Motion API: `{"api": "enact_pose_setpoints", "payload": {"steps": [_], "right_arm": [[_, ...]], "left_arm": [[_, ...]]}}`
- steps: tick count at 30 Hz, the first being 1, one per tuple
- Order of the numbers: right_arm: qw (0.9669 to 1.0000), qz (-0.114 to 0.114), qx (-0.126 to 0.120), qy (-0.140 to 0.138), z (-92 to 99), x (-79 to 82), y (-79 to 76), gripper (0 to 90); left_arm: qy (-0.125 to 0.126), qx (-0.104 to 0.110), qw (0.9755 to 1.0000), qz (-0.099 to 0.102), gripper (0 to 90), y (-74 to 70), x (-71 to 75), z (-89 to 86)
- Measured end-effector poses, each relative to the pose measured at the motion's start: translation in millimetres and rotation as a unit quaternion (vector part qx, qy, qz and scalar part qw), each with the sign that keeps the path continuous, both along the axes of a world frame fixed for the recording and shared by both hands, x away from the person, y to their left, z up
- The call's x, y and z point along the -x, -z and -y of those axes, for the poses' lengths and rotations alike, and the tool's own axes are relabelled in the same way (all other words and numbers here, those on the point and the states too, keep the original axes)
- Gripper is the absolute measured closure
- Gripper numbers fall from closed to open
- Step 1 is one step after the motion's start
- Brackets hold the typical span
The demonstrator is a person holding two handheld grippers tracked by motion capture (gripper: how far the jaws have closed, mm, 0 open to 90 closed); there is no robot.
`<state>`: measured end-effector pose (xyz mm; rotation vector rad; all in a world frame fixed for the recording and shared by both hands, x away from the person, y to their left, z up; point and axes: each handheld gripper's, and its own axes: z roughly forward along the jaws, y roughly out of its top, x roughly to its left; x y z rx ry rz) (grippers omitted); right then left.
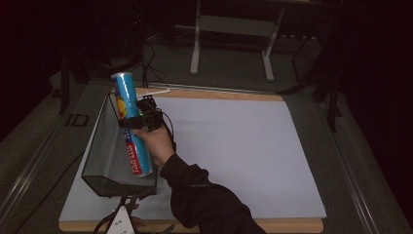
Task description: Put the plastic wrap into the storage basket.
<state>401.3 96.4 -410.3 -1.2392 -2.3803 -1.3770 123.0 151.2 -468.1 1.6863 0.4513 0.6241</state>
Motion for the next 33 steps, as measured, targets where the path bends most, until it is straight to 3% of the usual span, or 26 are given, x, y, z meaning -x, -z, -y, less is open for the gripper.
{"api": "enact_pose_setpoints", "payload": {"steps": [4,9,16,20,33], "right_arm": [[0.9994,-0.015,0.027,0.014,0.7,3.7,14.7,31.7],[0.9968,-0.033,0.051,0.053,4.2,6.1,27.0,31.7],[0.9932,-0.048,0.049,0.094,6.1,2.2,37.3,31.6],[0.9917,-0.063,0.049,0.101,8.1,-4.0,41.3,31.4],[0.9885,-0.061,0.079,0.114,-4.7,-8.5,52.2,30.9]], "left_arm": [[-0.004,0.003,1.0000,-0.001,2.8,-0.1,-0.5,-1.6],[-0.009,0.002,1.0000,0.000,2.8,0.1,-1.4,-1.3],[-0.013,0.004,0.9999,0.000,2.8,0.0,-0.9,-3.1],[-0.013,0.001,0.9999,-0.001,2.8,0.3,-0.6,-4.1],[-0.013,0.004,0.9999,-0.004,2.8,0.6,-0.6,-5.7]]}}
